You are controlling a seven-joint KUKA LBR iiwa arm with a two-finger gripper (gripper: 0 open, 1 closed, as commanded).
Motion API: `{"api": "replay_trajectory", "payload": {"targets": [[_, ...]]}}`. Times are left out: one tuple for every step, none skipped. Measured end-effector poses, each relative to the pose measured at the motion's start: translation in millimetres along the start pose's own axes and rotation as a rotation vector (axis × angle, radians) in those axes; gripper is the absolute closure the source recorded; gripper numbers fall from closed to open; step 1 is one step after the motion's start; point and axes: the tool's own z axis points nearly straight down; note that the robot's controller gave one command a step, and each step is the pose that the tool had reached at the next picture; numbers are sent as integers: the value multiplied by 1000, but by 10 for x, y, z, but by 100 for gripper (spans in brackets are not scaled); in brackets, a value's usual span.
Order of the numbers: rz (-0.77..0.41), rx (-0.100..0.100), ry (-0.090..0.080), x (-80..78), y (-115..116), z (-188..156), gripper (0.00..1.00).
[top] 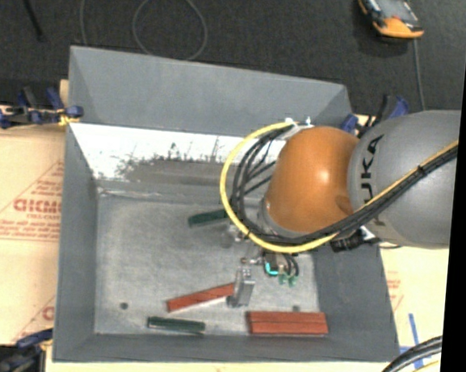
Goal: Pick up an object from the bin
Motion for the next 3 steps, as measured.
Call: {"api": "replay_trajectory", "payload": {"targets": [[42,0,-2,241,-179,1027,0],[45,-1,-9,216,-173,985,100],[43,-1,-18,101,-80,-1129,100]]}}
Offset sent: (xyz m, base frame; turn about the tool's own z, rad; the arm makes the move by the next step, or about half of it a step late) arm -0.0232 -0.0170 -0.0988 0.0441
